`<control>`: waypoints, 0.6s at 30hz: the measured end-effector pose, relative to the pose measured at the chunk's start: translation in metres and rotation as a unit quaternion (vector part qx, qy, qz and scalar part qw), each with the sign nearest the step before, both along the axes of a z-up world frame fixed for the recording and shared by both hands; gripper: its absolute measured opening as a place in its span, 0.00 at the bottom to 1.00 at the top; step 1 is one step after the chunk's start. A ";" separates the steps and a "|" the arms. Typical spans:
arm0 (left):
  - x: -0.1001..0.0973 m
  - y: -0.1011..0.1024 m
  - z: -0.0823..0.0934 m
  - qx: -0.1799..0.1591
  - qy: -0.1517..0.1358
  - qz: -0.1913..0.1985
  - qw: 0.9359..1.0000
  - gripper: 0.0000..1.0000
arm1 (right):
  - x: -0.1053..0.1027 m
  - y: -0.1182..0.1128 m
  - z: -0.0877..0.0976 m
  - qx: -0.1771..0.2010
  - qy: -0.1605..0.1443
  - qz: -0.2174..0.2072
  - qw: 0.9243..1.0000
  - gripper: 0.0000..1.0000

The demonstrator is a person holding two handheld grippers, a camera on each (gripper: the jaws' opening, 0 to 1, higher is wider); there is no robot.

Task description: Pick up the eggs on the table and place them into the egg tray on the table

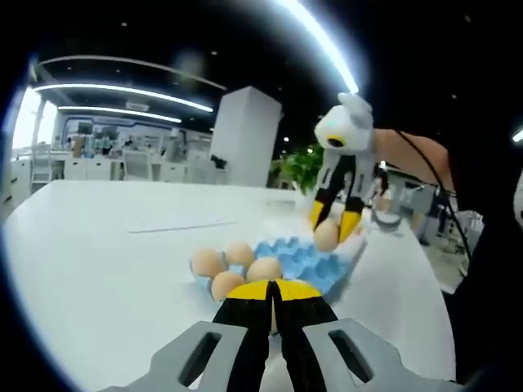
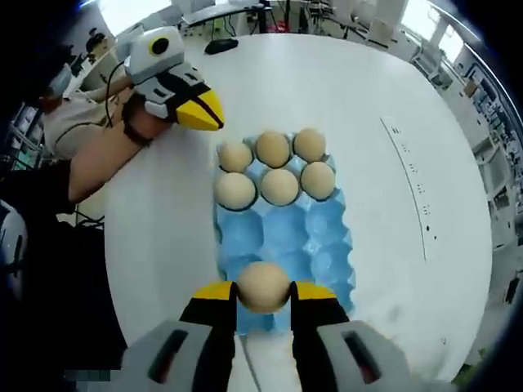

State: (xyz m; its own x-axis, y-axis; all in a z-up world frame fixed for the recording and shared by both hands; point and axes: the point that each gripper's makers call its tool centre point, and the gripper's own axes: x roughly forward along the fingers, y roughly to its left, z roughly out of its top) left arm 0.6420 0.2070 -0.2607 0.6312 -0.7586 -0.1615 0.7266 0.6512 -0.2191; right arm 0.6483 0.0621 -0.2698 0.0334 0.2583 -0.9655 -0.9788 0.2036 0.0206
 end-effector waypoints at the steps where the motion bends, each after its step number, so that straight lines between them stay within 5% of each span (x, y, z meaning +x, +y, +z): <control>1: 0.000 0.000 0.000 0.000 0.000 0.000 1.000 0.00 | -0.001 0.002 0.000 -0.001 0.000 0.002 1.000 0.26; 12: -0.009 -0.026 -0.007 0.069 0.002 -0.029 0.997 0.00 | -0.012 0.031 -0.009 -0.003 0.006 0.025 1.000 0.26; 18: -0.020 -0.034 0.010 0.020 -0.004 -0.043 0.999 0.00 | -0.017 0.043 -0.019 -0.012 0.007 0.039 0.999 0.26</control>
State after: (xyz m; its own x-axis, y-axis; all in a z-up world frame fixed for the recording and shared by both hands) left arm 0.6217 0.1729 -0.2506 0.5657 -0.8029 -0.1882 0.7817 0.5947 -0.1876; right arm 0.6311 0.1049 -0.2893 0.0004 0.2362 -0.9717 -0.9914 0.1271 0.0304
